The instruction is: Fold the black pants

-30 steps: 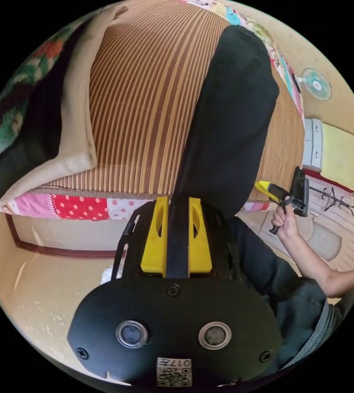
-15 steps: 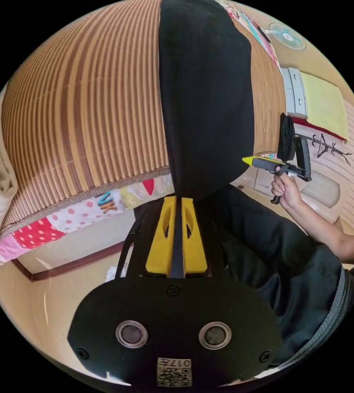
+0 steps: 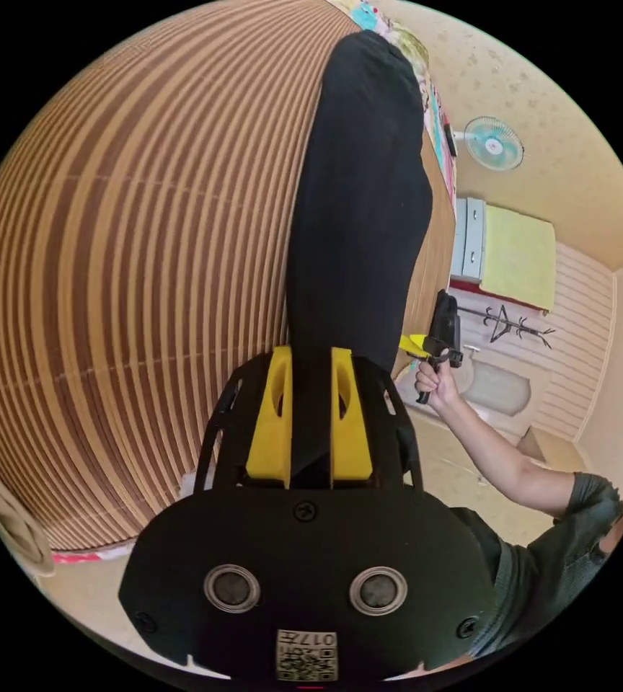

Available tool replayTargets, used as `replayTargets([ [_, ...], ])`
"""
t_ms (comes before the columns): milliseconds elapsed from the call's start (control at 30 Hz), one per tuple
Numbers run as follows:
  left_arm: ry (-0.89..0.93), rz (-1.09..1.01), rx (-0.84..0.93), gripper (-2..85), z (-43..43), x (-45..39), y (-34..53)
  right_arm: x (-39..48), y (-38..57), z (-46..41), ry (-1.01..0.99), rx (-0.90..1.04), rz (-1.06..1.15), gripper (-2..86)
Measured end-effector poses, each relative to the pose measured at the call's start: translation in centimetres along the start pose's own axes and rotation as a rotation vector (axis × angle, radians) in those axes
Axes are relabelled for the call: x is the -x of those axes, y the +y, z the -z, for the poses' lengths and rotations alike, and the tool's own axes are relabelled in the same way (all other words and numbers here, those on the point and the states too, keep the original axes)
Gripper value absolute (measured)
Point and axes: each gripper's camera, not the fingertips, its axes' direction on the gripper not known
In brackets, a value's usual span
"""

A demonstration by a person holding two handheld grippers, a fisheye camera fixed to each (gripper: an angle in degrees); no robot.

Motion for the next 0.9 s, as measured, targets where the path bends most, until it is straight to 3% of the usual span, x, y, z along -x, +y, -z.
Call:
replayTargets([
  [100, -0.109, -0.026, 0.094, 3.9, 0.2, -1.5, -0.5, 0.5, 1.7, 0.3, -0.012, -0.007, 0.013, 4.2],
  [167, -0.055, -0.064, 0.096, 2.1, 1.3, -1.9, 0.5, 0.6, 3.7, 1.1, -0.137, -0.025, 0.035, 3.5],
  [233, 0.153, -0.142, 0.096, 1.3, 3.2, -2.3, 2.9, 1.6, 6.2, 2.1, -0.264, -0.036, 0.091, 3.0],
  [433, 0.493, -0.398, -0.071, 0.6, 11.8, -7.8, 12.7, 11.9, 15.6, 7.2, -0.470, -0.128, 0.414, 1.9],
  [533, 0.566, -0.543, -0.194, 0.5, 16.6, -13.4, 17.1, 19.8, 19.5, 9.7, -0.409, -0.156, 0.606, 1.5],
  [700, 0.482, -0.815, -0.339, 0.6, 24.9, -24.3, 22.4, 33.3, 25.7, 14.1, -0.333, -0.200, 0.968, 1.2],
  [833, 0.418, -1.026, -0.457, 0.8, 30.8, -32.8, 25.6, 40.1, 27.7, 16.4, -0.280, -0.258, 1.106, 1.1],
  [900, 0.399, -1.017, -0.505, 1.1, 32.3, -35.0, 25.4, 42.7, 26.8, 17.3, -0.173, -0.315, 1.086, 1.1],
])
